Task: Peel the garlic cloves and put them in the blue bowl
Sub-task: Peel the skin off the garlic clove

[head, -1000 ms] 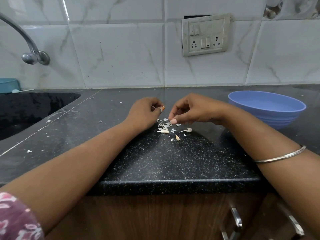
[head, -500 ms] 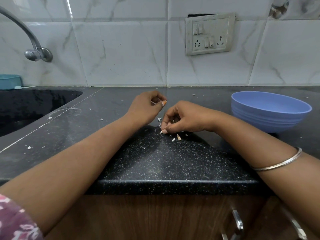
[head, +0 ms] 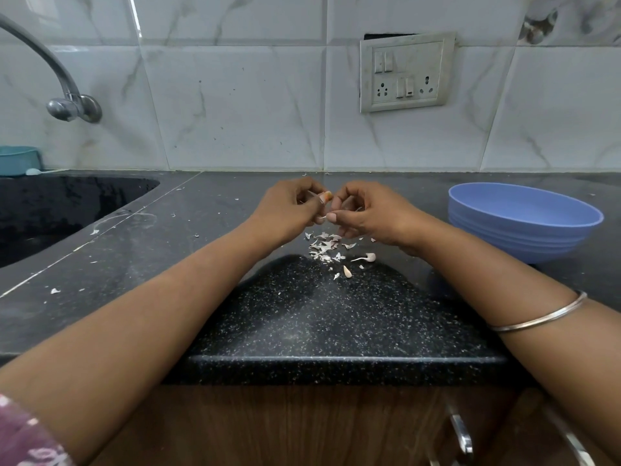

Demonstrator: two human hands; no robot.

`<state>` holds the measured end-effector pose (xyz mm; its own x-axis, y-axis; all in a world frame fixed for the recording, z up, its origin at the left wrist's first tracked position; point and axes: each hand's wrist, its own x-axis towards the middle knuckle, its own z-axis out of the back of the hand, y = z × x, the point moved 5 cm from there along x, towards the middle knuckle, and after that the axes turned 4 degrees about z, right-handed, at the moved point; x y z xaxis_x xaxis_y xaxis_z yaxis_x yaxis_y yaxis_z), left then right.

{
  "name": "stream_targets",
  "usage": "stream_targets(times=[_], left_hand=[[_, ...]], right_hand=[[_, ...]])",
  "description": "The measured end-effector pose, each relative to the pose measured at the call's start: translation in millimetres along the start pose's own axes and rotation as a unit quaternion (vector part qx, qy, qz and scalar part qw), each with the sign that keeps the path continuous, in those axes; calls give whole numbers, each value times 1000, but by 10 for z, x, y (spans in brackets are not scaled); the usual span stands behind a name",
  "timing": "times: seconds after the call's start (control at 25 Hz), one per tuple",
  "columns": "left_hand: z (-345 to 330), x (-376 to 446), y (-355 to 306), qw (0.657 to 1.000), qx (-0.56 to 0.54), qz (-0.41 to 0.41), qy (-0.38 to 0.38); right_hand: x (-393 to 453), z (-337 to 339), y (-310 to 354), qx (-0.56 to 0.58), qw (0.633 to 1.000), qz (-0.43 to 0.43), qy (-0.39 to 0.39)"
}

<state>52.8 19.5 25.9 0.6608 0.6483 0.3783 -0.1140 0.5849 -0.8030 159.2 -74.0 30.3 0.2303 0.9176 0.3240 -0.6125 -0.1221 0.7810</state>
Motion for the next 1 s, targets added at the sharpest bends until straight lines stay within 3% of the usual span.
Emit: stream_targets(times=[0.16, 0.48, 1.0], left_hand=[[-9, 5, -5, 999, -22, -9, 23], [-4, -22, -5, 1000, -4, 11, 28], [12, -52, -27, 999, 15, 21, 35]], right_hand=[[4, 60, -63, 88, 995, -28, -40], [0, 115, -37, 148, 986, -16, -70], [17, 99, -92, 220, 973, -52, -37]])
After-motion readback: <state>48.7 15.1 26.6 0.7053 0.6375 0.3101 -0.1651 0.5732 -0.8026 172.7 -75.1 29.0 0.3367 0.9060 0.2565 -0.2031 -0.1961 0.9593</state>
